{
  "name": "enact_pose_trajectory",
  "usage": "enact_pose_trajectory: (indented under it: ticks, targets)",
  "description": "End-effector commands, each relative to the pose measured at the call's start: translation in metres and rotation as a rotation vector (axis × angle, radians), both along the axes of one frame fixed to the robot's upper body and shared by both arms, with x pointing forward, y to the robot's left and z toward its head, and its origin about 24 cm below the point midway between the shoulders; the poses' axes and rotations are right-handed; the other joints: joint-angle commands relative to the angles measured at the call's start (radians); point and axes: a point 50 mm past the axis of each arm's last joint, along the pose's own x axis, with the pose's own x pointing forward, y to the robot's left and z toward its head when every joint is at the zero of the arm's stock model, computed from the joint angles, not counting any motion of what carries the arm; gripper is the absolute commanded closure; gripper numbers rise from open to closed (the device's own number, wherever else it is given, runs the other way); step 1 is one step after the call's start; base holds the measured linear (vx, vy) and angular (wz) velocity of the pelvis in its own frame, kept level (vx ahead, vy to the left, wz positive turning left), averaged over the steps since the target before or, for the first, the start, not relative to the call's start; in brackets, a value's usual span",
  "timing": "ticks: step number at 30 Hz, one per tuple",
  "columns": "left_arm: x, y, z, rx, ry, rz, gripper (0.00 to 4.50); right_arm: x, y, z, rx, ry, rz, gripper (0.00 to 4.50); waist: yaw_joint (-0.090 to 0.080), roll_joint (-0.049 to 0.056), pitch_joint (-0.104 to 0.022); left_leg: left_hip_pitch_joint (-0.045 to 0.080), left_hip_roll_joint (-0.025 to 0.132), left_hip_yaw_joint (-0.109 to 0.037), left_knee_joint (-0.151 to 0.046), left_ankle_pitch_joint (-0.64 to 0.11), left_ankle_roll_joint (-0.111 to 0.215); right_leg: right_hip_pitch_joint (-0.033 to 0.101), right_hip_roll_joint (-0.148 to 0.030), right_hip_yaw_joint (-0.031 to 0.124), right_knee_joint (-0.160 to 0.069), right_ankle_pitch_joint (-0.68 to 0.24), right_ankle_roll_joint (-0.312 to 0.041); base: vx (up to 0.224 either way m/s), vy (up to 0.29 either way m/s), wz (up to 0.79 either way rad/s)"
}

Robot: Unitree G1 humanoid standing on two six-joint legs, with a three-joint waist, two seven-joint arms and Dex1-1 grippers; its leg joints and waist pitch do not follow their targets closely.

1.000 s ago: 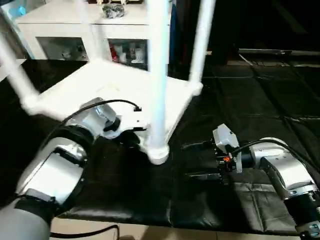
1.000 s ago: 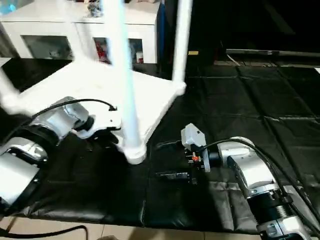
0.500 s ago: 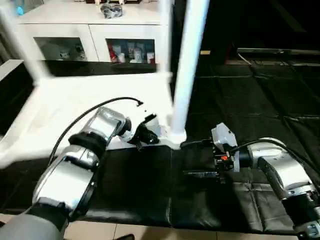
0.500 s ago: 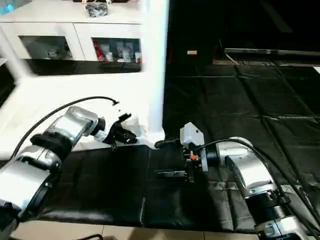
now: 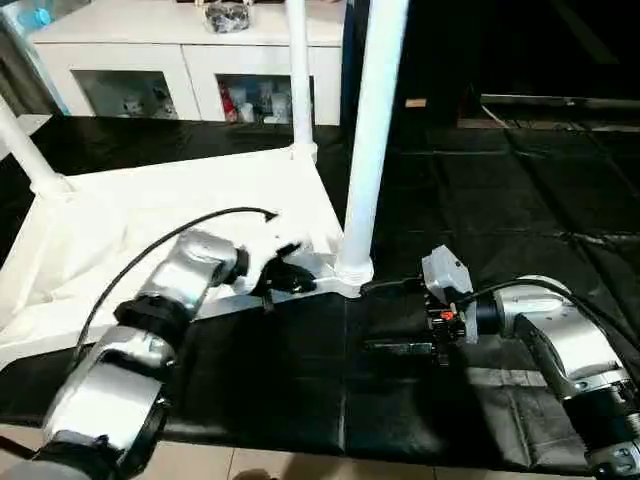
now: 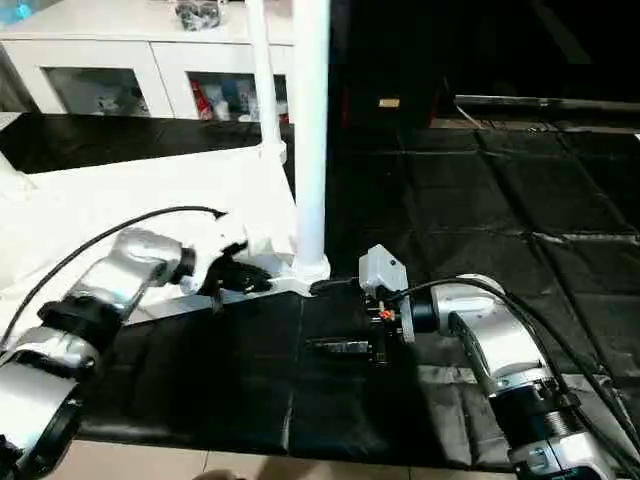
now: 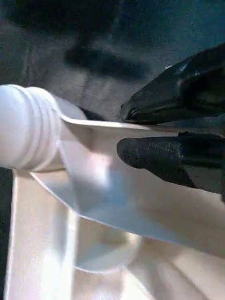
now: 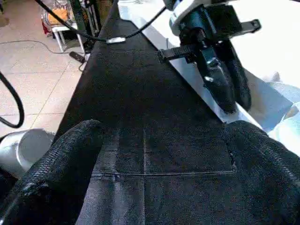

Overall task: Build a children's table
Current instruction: Rotate table base

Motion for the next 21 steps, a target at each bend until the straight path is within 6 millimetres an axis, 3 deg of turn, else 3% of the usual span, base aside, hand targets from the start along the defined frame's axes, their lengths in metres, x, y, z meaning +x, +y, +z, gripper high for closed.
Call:
enact_pose_trajectory:
  ticks: [1, 9, 10, 13, 14, 21]
  targets:
    - [0.0005, 0.0046, 0.0037, 0.004, -0.027, -0.002, 3.52, -0.0003, 0.0012, -0.0001, -0.003, -0.01, 0.004, 0.0, 0.005, -0.004, -0.075, 0.005, 0.027, -0.011, -0.061, -0.192, 0.071, 0.059, -0.079, 0.054, -0.087, -0.309, -0.137, 0.0, 0.0, 0.0]
    - [-0.0023, 0.0119, 0.0024, 0.001, -0.012, -0.009, 3.52, -0.0008, 0.0005, -0.0005, -0.007, -0.012, 0.007, 0.0, 0.009, -0.003, -0.076, 0.004, 0.028, -0.011, -0.062, -0.187, 0.065, 0.059, -0.081, 0.056, -0.085, -0.3, -0.134, 0.0, 0.0, 0.0]
    - [-0.0026, 0.0119, 0.0023, 0.001, -0.01, -0.01, 3.89, -0.0008, 0.0005, -0.0004, -0.007, -0.012, 0.007, 0.0, 0.009, -0.004, -0.077, 0.004, 0.03, -0.011, -0.062, -0.182, 0.065, 0.06, -0.081, 0.056, -0.082, -0.289, -0.139, 0.0, 0.0, 0.0]
    - [-0.0044, 0.0118, 0.0005, 0.013, -0.007, -0.025, 3.89, -0.0008, 0.0007, -0.0002, -0.006, -0.013, 0.007, 0.0, 0.01, -0.004, -0.077, 0.002, 0.029, -0.011, -0.06, -0.176, 0.067, 0.061, -0.081, 0.056, -0.08, -0.268, -0.147, 0.0, 0.0, 0.0]
    - [-0.0051, 0.0114, -0.0005, 0.019, -0.009, -0.033, 4.29, -0.0007, 0.0007, -0.0002, -0.006, -0.013, 0.007, 0.0, 0.01, -0.002, -0.078, 0.002, 0.03, -0.011, -0.06, -0.175, 0.067, 0.06, -0.082, 0.057, -0.079, -0.267, -0.147, 0.0, 0.0, 0.0]
    - [-0.0064, 0.0109, -0.0037, 0.036, -0.002, -0.045, 4.42, -0.0011, 0.0001, -0.0002, -0.007, -0.014, 0.005, 0.0, 0.008, -0.002, -0.078, 0.001, 0.03, -0.012, -0.06, -0.172, 0.067, 0.061, -0.081, 0.056, -0.078, -0.256, -0.148, 0.0, 0.0, 0.0]
